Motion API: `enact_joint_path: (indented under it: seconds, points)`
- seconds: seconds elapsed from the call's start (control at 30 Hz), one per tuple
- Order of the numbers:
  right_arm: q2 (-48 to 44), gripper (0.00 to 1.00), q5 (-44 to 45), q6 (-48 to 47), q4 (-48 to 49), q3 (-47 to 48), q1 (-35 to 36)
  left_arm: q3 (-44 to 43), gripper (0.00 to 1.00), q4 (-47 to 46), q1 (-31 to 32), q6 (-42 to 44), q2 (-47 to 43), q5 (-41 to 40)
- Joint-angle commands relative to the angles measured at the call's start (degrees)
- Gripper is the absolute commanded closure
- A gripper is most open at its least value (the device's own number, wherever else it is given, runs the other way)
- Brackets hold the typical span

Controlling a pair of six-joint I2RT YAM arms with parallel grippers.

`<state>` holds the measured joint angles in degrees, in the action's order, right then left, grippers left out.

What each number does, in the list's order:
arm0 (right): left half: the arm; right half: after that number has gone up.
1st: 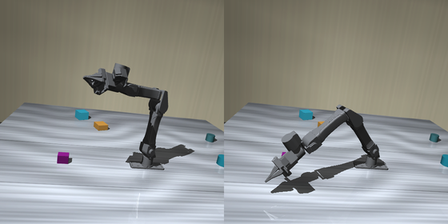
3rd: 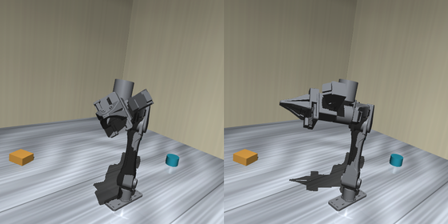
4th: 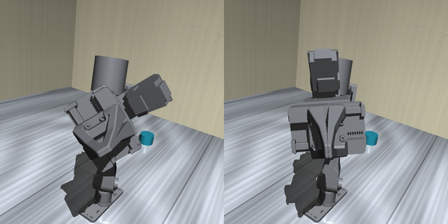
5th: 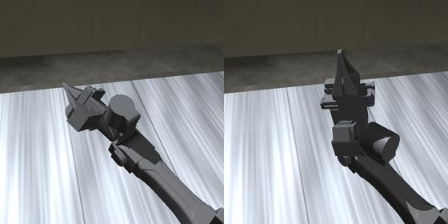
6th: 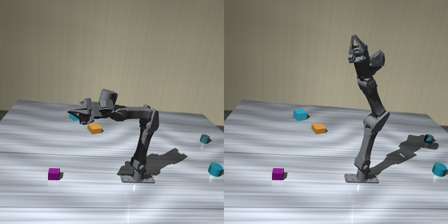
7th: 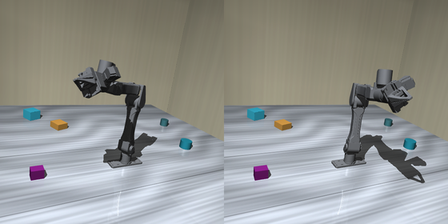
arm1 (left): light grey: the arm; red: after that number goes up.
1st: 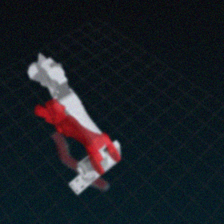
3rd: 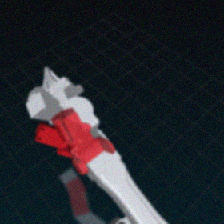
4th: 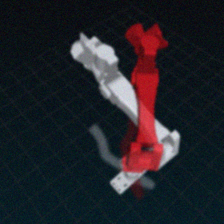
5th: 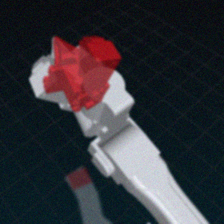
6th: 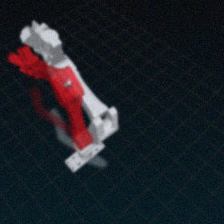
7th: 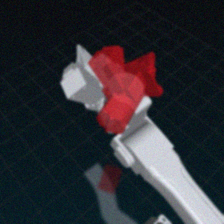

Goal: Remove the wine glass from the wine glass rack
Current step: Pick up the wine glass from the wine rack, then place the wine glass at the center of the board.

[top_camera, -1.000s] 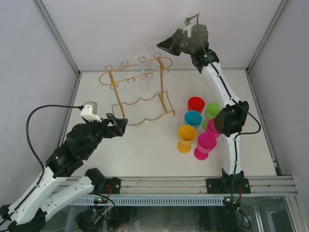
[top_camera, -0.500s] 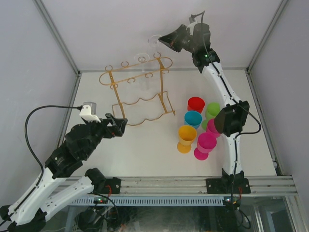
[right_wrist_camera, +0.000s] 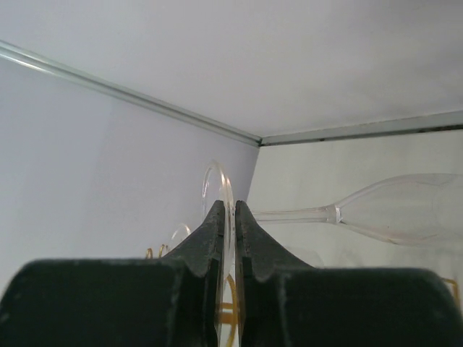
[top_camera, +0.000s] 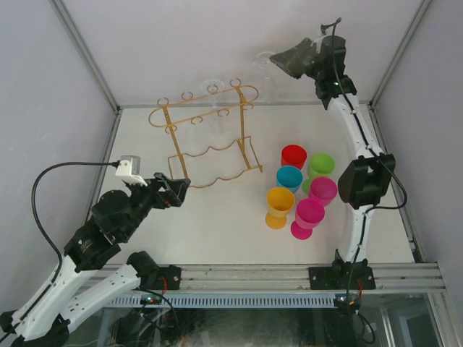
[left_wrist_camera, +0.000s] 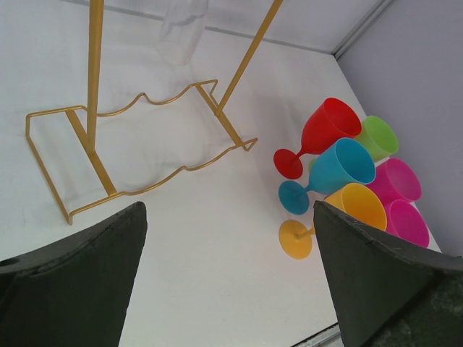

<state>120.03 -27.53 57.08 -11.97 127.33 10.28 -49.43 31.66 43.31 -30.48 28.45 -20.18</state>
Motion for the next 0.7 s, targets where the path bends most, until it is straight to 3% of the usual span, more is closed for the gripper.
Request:
enact_joint_path:
  seconds: [0.0, 0.33, 0.67]
  points:
    - [-12.82, 1.00, -1.37, -4.37, 4.83, -6.89, -1.74, 2.12, 0.00, -4.14, -0.33, 0.01, -1.12, 1.57]
    - [-36.31, 1.00, -0.64, -10.68, 7.76, -32.91, -4.20, 4.35, 0.00, -8.40, -0.33, -2.43, -1.67, 6.30]
    - [-53.65, 1.00, -2.68, -11.55, 5.36, -45.57, -4.03, 6.31, 0.00, -12.47, -0.33, -5.58, -1.97, 9.48]
